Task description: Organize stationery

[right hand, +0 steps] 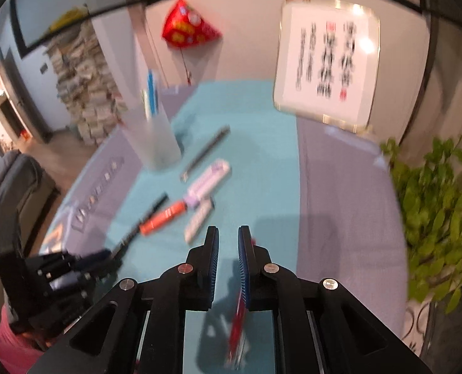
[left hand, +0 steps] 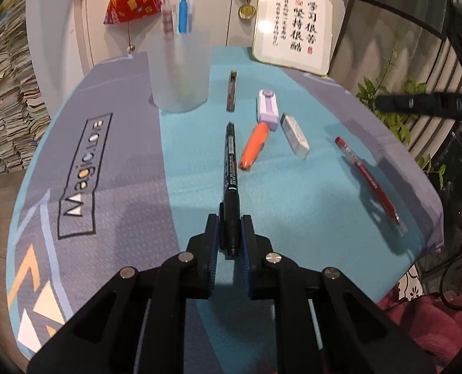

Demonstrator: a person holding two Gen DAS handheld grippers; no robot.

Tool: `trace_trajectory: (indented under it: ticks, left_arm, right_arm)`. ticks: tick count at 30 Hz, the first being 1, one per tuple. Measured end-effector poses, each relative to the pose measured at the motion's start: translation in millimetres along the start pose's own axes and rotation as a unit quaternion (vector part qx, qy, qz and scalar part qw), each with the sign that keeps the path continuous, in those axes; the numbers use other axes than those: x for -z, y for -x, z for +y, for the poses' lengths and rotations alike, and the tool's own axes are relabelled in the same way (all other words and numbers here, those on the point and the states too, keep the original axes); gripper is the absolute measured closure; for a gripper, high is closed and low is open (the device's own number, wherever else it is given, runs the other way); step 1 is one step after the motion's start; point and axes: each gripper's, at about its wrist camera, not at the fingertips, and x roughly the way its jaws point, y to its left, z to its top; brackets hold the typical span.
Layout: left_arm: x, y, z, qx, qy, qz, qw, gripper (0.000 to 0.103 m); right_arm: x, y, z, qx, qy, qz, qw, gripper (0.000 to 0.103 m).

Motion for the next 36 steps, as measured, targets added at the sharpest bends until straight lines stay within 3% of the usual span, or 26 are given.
trace_trajectory:
  ticks: [3,5,7,13,15,18,20,26,27,31,34,36]
  left_arm:
    - [1.7,0.7,-4.1,-0.002,-0.008,-0.003,1.0000,0.090]
    - [4.2,2.2,-6.8,0.000,-0.015,-0.006,0.9999,0.075]
    - [6.5,2.8,-9.2,-0.003,-0.021,-0.008,0.9997,0.069]
    - [7.8,0.6,-13.3,-0.021,-0.040,-0.015,0.9989,0.072]
    - [6.9,-0.3,-12.9,-0.021,-0.043,-0.019,0.9987,0.090]
    - [3.5,-0.1,-7.8,-0.011,-0.029,-0.019,0.9993,0.091]
    - [0.2,6.1,-4.1,-0.012,-0.022,-0.031,0.9992,0.091]
    - [-12.2,34.5,2.6,-0.021,-0.017,-0.078,0.9966,0.092]
    - [-13.6,38.6,3.1,-0.024,-0.017,-0.084,0.9960,0.092]
    - [-17.8,47.2,6.3,-0.029,-0.016,-0.099,0.9946,0.092]
    - [-20.2,51.0,9.1,-0.034,-0.014,-0.106,0.9937,0.092]
    - [-20.8,53.4,11.6,-0.033,-0.011,-0.109,0.9934,0.092]
  right_arm:
    - [5.0,-17.2,-4.2,0.008,-0.011,0.029,0.999,0.092]
    - [6.9,-25.2,-4.7,0.012,-0.010,0.039,0.999,0.092]
    - [9.6,-33.1,-3.9,0.013,-0.007,0.055,0.998,0.091]
    - [14.1,-53.0,-2.0,0.021,-0.003,0.085,0.996,0.091]
    - [14.4,-54.5,-2.7,0.029,-0.003,0.075,0.997,0.091]
    - [12.3,-56.1,0.5,0.042,0.009,0.075,0.996,0.092]
    - [10.9,-53.4,0.7,0.039,0.006,0.072,0.997,0.100]
    - [3.7,-30.5,2.4,0.031,0.010,0.035,0.999,0.100]
    - [3.6,-30.2,0.1,0.033,0.006,0.039,0.999,0.099]
    - [7.8,-46.2,-6.5,0.037,-0.006,0.079,0.996,0.074]
    - [12.4,-59.7,-6.3,0.019,-0.010,0.098,0.995,0.073]
    - [12.9,-62.9,-2.9,0.032,0.001,0.089,0.996,0.081]
